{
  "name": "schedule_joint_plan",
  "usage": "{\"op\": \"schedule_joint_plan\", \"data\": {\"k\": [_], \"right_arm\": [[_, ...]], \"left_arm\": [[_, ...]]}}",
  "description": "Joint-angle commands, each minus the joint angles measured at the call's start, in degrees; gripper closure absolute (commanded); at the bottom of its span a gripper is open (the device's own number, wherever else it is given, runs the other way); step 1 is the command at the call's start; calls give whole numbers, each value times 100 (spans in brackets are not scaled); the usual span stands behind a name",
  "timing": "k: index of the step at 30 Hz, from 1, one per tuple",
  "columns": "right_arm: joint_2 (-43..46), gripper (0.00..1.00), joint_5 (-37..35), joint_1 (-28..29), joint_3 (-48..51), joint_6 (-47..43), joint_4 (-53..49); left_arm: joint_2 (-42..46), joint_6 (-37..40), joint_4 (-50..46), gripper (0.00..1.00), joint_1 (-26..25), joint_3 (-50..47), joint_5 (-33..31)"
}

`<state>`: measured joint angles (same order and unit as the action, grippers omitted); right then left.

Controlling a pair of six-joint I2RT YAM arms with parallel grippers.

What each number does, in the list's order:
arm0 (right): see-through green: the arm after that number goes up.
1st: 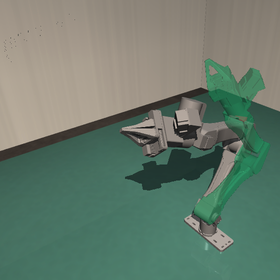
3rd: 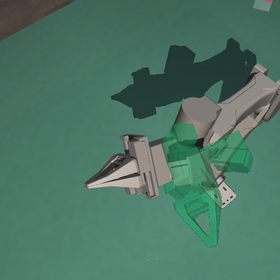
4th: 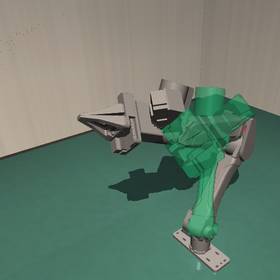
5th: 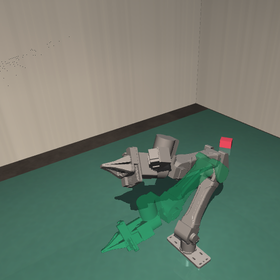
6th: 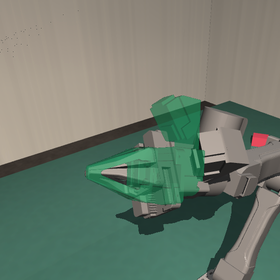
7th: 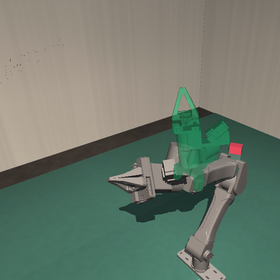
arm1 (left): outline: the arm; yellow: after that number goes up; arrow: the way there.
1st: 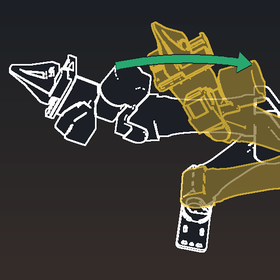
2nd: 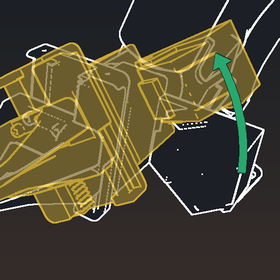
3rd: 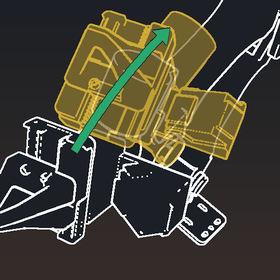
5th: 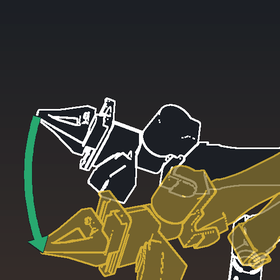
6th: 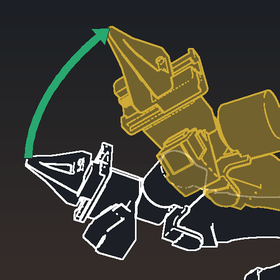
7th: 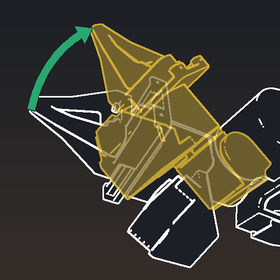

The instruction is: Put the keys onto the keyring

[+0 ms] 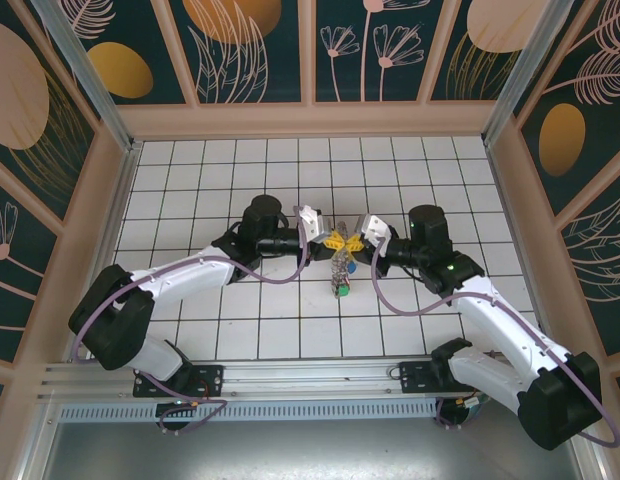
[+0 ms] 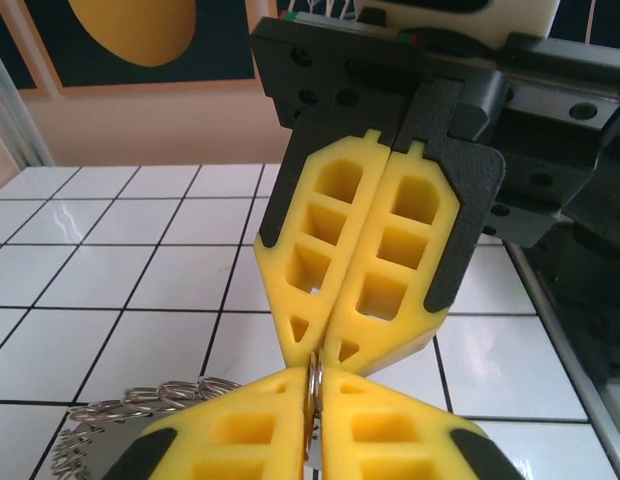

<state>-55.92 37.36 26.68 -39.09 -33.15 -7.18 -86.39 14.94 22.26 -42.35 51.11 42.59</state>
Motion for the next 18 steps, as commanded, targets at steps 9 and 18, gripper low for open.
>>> {"op": "schedule_joint_plan", "data": {"k": [9, 18], "right_arm": [[-167, 100, -185, 65, -569, -222, -394], [-225, 100, -186, 101, -635, -223, -434]], "left_arm": [[-139, 1274, -2205, 76, -53, 1079, -312], [-186, 1345, -2366, 74, -45, 1194, -201]]}}
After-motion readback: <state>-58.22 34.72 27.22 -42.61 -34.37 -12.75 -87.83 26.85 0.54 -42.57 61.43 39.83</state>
